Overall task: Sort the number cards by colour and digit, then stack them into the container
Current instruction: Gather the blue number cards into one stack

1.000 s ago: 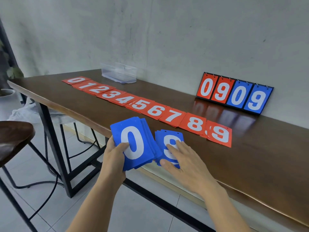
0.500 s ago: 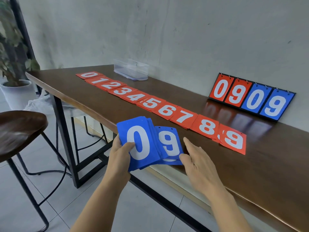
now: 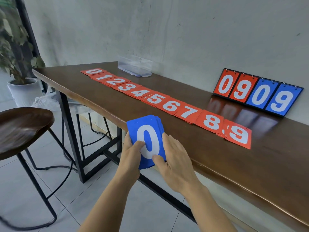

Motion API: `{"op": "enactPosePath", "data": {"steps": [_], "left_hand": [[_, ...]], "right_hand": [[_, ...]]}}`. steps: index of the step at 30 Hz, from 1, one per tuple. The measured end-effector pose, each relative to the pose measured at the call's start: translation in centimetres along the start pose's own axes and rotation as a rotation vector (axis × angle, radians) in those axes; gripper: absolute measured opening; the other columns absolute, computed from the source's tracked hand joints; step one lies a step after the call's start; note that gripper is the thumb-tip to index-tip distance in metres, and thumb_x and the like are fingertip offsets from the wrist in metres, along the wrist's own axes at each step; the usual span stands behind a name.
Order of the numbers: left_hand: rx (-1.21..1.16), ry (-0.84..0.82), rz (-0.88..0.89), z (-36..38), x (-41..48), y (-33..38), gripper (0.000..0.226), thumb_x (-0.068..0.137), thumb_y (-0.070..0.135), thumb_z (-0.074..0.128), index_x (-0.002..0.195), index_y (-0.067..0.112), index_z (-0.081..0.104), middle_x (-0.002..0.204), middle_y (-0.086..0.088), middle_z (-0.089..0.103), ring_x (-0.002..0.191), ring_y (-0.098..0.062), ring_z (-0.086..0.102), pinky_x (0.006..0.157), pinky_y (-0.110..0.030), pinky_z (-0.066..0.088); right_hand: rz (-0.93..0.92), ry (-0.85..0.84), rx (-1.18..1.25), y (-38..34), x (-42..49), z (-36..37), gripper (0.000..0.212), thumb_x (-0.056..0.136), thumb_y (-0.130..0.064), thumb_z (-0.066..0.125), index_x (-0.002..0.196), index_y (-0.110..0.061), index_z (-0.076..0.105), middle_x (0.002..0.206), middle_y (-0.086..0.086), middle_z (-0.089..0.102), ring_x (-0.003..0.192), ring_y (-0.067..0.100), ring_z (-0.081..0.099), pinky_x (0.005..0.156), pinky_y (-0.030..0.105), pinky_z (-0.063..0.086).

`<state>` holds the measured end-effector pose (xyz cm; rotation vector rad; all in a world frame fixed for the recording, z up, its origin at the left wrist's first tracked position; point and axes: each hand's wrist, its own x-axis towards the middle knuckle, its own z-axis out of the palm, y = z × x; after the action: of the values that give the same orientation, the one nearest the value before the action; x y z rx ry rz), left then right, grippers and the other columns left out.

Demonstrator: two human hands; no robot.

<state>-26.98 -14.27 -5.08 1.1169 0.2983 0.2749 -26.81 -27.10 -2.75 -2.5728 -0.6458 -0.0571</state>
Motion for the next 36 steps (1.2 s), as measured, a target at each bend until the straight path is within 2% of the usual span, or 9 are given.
{"op": "enactPosePath", "data": {"steps": [3,6,9,12,15,19,21,30,36], "left_hand": [[0.017,-0.050,0.038,-0.1,-0.5,0.1,0.046,0.094,-0.001,0.047,0.127,0.030,0.052,0.104,0.005,0.072,0.094,-0.020,0.070,0.080,-0.039,0.058],[0.047,-0.173,0.123,1.3,-1.3,0.8,0.054,0.095,-0.001,0.048,0.134,0.037,0.046,0.112,0.008,0.069,0.101,-0.018,0.068,0.082,-0.038,0.059],[0.081,-0.362,0.227,4.3,-1.6,1.4,0.055,0.096,0.000,0.049,0.138,0.035,0.042,0.120,0.008,0.066,0.108,-0.015,0.066,0.081,-0.032,0.058],[0.153,-0.493,0.298,8.3,-1.3,1.6,0.048,0.098,0.004,0.049,0.137,0.032,0.042,0.122,0.007,0.064,0.111,-0.013,0.063,0.083,-0.028,0.056],[0.195,-0.645,0.357,12.5,-1.1,1.9,0.045,0.099,0.009,0.050,0.137,0.030,0.040,0.124,0.007,0.061,0.114,-0.010,0.061,0.085,-0.024,0.055],[0.233,-0.752,0.445,16.7,-0.1,2.6,0.050,0.093,0.027,0.053,0.139,0.030,0.032,0.128,0.012,0.054,0.119,-0.003,0.054,0.088,-0.020,0.052],[0.240,-0.785,0.436,17.5,0.6,2.3,0.047,0.095,0.023,0.053,0.136,0.032,0.033,0.127,0.014,0.054,0.119,-0.001,0.054,0.088,-0.019,0.052],[0.213,-0.827,0.182,15.5,1.7,-1.7,0.061,0.086,0.005,0.055,0.135,0.038,0.040,0.119,0.022,0.061,0.114,-0.002,0.058,0.083,-0.019,0.052],[0.187,-0.896,0.283,17.0,0.9,-0.2,0.067,0.078,0.017,0.049,0.140,0.037,0.031,0.128,0.022,0.052,0.123,-0.003,0.050,0.097,-0.021,0.048]], "right_hand": [[0.047,0.032,0.098,0.4,-0.2,-0.7,0.071,0.098,-0.055,0.035,0.155,-0.023,0.004,0.158,-0.011,0.021,0.143,0.005,0.021,0.113,0.020,0.023],[0.158,0.137,0.381,1.0,-0.5,-3.0,0.078,0.095,-0.038,0.056,0.154,-0.027,0.007,0.140,-0.018,0.042,0.115,-0.007,0.047,0.085,0.010,0.043],[0.221,0.226,0.767,2.5,-0.9,-6.3,0.068,0.089,-0.023,0.068,0.147,-0.030,0.031,0.117,-0.016,0.061,0.096,0.002,0.066,0.068,0.020,0.057],[0.268,0.364,0.925,4.0,-1.3,-9.5,0.036,0.090,-0.018,0.066,0.122,-0.028,0.054,0.107,-0.009,0.070,0.091,0.006,0.070,0.066,0.025,0.058],[0.302,0.548,0.912,5.8,-1.3,-11.9,0.024,0.092,-0.019,0.064,0.113,-0.024,0.055,0.108,-0.008,0.068,0.097,0.008,0.067,0.072,0.026,0.058],[0.240,0.761,0.823,7.2,-0.7,-14.0,0.023,0.092,-0.012,0.062,0.108,-0.026,0.052,0.108,-0.009,0.065,0.099,0.004,0.065,0.072,0.021,0.056],[0.219,0.818,0.792,7.7,-0.8,-13.8,0.025,0.092,-0.009,0.061,0.110,-0.023,0.051,0.107,-0.008,0.064,0.098,0.002,0.064,0.074,0.022,0.056],[0.450,0.896,0.823,9.5,-1.5,-8.0,0.035,0.085,0.004,0.057,0.105,-0.024,0.053,0.099,-0.007,0.066,0.091,0.009,0.065,0.071,0.022,0.054],[0.411,1.003,0.737,8.5,-0.3,-9.6,0.032,0.088,0.000,0.049,0.104,-0.027,0.048,0.093,-0.012,0.062,0.085,0.004,0.063,0.067,0.021,0.054]]}}
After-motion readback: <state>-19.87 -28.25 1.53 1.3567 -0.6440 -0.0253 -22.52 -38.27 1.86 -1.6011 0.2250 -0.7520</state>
